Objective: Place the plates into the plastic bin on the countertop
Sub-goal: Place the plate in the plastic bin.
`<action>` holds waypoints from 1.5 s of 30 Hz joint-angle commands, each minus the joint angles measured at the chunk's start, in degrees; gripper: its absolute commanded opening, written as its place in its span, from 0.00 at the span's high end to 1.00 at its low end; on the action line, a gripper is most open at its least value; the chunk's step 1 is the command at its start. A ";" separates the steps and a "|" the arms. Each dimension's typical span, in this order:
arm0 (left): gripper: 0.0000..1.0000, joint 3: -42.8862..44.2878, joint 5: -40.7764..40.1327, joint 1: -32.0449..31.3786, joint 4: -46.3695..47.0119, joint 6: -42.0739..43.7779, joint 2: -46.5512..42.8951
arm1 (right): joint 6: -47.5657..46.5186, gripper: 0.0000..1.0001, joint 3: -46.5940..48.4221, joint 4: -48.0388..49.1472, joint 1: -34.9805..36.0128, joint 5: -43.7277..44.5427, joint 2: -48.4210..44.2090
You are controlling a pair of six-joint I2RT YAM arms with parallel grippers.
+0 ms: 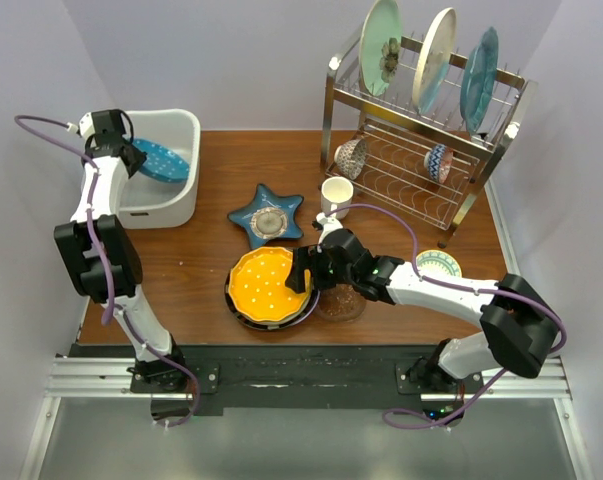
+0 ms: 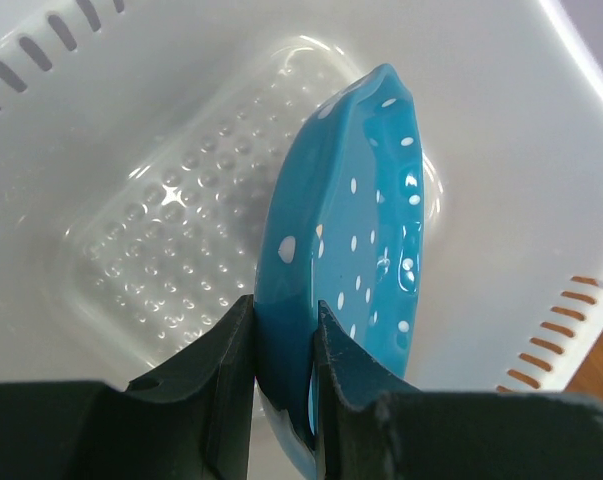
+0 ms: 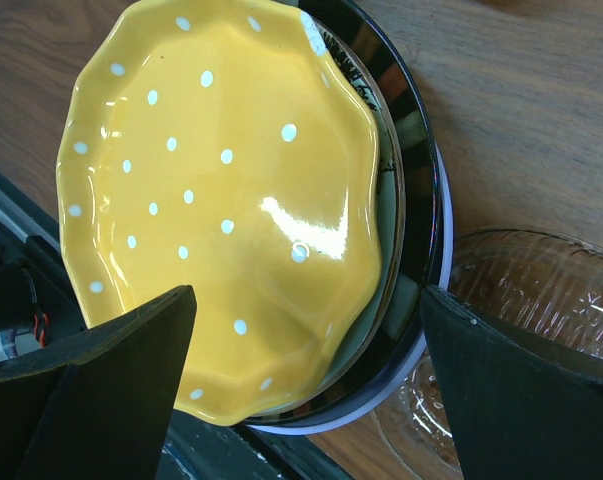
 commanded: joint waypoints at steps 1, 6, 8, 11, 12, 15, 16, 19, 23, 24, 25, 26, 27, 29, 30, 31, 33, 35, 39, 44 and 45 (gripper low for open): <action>1.00 4.40 -0.45 0.51 5.60 2.36 -1.77 | -0.65 0.03 2.16 -0.15 0.30 -0.30 0.24; 0.90 5.63 -0.98 0.77 3.32 3.33 -0.28 | -0.83 0.03 2.16 -0.33 0.30 -0.56 0.24; 0.85 6.25 -0.45 0.77 3.14 4.03 0.16 | -0.74 0.03 2.16 -0.51 0.31 -0.57 0.15; 0.80 7.13 1.13 1.03 2.70 5.09 1.04 | -0.91 0.03 2.25 -0.85 0.30 -0.48 -0.02; 0.76 7.30 1.13 1.21 2.61 5.27 1.39 | -0.91 0.03 2.34 -1.03 0.30 -0.56 -0.02; 0.70 7.48 1.39 1.21 2.44 5.97 1.66 | -1.00 0.03 2.16 -1.21 0.30 -0.48 -0.37; 0.68 7.39 1.48 1.21 2.43 6.49 1.57 | -1.00 0.03 2.08 -1.21 0.30 -0.48 -0.38; 0.62 7.22 1.48 1.21 1.73 7.11 1.66 | -0.92 0.03 2.07 -1.21 0.30 -0.48 -0.38; 0.52 6.87 0.60 1.38 0.42 6.94 1.66 | -1.00 0.03 1.99 -1.30 0.30 -0.65 -0.55; 0.51 7.04 0.60 1.65 0.06 7.03 1.83 | -1.00 0.03 1.99 -1.38 0.30 -0.65 -0.55; 0.49 7.13 0.43 1.65 -0.29 7.03 2.01 | -1.00 0.03 1.90 -1.30 0.30 -0.65 -0.64; 0.49 7.21 0.34 1.82 -1.07 7.03 2.27 | -1.00 0.03 1.90 -1.38 0.30 -0.65 -0.64; 0.48 7.22 0.51 1.91 -1.17 7.11 2.27 | -1.09 0.03 1.90 -1.39 0.30 -0.65 -0.73; 0.48 7.13 1.74 2.17 -1.17 7.38 2.54 | -0.92 0.03 1.72 -1.30 0.31 -0.65 -0.64; 0.48 7.13 2.36 2.26 -1.26 7.55 2.97 | -1.00 0.03 1.72 -1.30 0.30 -0.65 -0.64; 0.48 7.21 2.97 2.26 -1.34 7.55 3.15 | -1.00 0.03 1.81 -1.30 0.30 -0.65 -0.64; 0.48 7.30 4.29 2.53 -1.78 7.64 3.68 | -0.92 0.03 1.81 -1.38 0.30 -0.74 -0.55; 0.48 7.30 5.95 2.44 -1.61 8.08 3.59 | -0.91 0.03 1.81 -1.30 0.30 -0.83 -0.55; 0.48 6.95 10.79 2.44 -0.91 10.97 2.19 | -1.00 0.03 1.72 -1.47 0.31 -0.65 -0.73; 0.48 5.11 24.11 2.44 1.10 15.45 -2.19 | -0.74 0.03 1.81 -1.56 0.30 -0.65 -1.07; 0.48 3.02 26.42 2.53 2.07 16.42 -3.17 | -0.65 0.03 1.46 -1.56 0.30 -0.57 -1.34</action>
